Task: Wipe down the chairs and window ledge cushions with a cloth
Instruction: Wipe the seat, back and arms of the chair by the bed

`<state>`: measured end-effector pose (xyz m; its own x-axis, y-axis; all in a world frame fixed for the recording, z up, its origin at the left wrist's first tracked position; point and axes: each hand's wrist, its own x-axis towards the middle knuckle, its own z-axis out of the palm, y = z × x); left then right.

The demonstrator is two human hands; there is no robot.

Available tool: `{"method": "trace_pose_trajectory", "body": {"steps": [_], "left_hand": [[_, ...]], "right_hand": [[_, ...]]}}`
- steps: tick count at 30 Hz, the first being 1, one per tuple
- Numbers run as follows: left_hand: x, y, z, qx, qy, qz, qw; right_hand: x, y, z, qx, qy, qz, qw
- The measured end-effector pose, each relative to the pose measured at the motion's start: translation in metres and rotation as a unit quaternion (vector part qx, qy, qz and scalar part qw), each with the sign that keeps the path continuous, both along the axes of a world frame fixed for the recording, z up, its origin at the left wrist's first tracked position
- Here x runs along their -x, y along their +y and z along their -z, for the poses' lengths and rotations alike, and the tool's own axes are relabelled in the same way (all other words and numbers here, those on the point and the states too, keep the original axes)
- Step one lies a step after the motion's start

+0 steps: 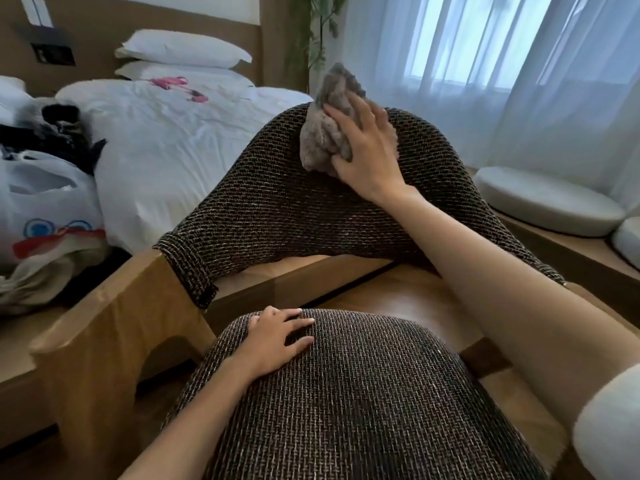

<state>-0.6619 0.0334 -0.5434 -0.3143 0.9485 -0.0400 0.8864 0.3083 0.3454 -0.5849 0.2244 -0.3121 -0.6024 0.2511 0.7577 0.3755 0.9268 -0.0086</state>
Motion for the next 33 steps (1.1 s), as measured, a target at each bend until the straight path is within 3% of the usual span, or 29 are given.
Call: {"method": "trace_pose_trajectory", "body": {"steps": [6,9,13,16,20,24,30,33], "left_hand": [[-0.005,-0.007,0.003,-0.063,-0.016,-0.014,0.998],[-0.007,-0.009,0.003,-0.079,-0.012,-0.021,0.997],[-0.008,-0.01,0.002,-0.097,0.004,-0.041,0.994],[-0.01,-0.011,0.001,-0.117,0.019,-0.083,0.989],[-0.011,-0.01,0.0,-0.128,0.035,-0.132,0.982],[-0.012,-0.011,0.0,-0.119,0.038,-0.136,0.983],[-0.009,-0.01,0.005,-0.131,0.035,-0.137,0.981],[-0.011,-0.009,0.004,-0.138,0.036,-0.14,0.98]], "right_hand": [[0.008,-0.008,0.055,0.056,0.076,-0.116,0.989],[-0.012,-0.01,0.107,0.04,-0.012,-0.161,0.986],[-0.045,-0.015,0.155,0.076,-0.132,-0.147,0.977],[-0.052,-0.017,0.143,0.035,-0.102,-0.164,0.981],[-0.026,-0.022,0.073,-0.027,0.039,-0.161,0.986],[0.024,-0.025,0.009,0.008,0.016,-0.1,0.995],[0.04,-0.033,0.042,0.086,0.081,-0.147,0.982],[0.024,-0.038,0.083,0.097,0.043,-0.197,0.975]]}}
